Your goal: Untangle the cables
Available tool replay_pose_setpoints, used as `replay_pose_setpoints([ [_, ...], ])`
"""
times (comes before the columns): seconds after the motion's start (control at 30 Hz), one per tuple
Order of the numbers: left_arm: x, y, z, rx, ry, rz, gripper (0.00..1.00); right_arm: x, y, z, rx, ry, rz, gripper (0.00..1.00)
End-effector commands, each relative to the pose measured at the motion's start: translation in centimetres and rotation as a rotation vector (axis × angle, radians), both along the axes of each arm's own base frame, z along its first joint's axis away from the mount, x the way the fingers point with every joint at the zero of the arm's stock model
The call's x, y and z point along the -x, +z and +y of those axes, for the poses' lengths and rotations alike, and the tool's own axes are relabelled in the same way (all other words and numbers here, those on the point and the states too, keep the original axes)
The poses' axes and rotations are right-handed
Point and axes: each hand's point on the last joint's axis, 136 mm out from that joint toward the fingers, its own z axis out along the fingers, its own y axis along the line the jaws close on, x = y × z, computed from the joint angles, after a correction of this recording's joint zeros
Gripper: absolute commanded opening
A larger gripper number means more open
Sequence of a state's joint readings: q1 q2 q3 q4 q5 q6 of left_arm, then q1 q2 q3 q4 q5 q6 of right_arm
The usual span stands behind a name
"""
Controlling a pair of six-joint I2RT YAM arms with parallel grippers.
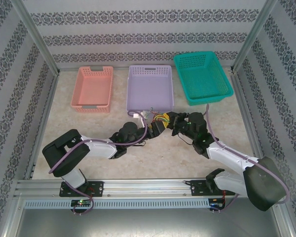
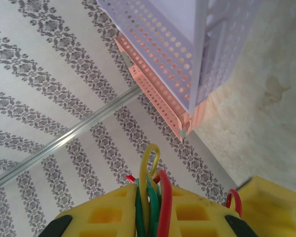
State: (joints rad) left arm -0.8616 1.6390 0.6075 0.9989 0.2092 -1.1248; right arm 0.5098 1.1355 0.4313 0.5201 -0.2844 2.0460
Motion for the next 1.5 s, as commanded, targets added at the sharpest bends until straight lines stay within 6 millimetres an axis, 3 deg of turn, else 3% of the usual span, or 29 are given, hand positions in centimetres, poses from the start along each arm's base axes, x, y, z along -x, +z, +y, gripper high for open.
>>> replay_pose_setpoints([
  [0.0,-0.8,3.8,-0.9,0.095,-0.017,-0.141,0.69,0.6,-0.4,0.3,-0.018,0.002,0.030,0.00],
  [0.27,-0.4,3.2,-0.9,0.128,-0.032,-0.152,0.03,0.1,-0.7,-0.4,-0.015,-0.037,0.030,0.00],
  [0.3,-0.4,3.0,-0.8,0.119,-0.031,-0.150,0.00,-0.1,-0.6,-0.8,-0.006,-0.045,0.019,0.00],
  [0.53,1.4,-1.2,0.5,-0.155,-0.084,-0.067,0.00,-1.3,0.6,-4.8,0.219,-0.024,-0.079,0.00],
  [0.73,3.7,-5.6,3.7,-0.523,-0.162,-0.007,0.00,-1.3,2.3,-7.7,0.630,0.116,-0.227,0.00],
  [0.93,5.0,-8.1,6.5,-0.813,-0.239,0.013,0.00,-1.6,2.9,-9.5,1.003,0.240,-0.332,0.00],
  [1.03,4.9,-8.7,8.3,-0.941,-0.220,0.013,0.00,-1.8,3.9,-10.1,1.127,0.278,-0.399,0.00],
  [1.23,4.0,-7.8,11.5,-1.124,-0.144,-0.021,0.00,-1.4,4.8,-11.3,1.393,0.355,-0.447,0.00],
  [1.47,3.5,-6.9,11.8,-1.182,-0.128,-0.042,0.00,-1.0,4.3,-10.2,1.426,0.347,-0.474,0.00],
])
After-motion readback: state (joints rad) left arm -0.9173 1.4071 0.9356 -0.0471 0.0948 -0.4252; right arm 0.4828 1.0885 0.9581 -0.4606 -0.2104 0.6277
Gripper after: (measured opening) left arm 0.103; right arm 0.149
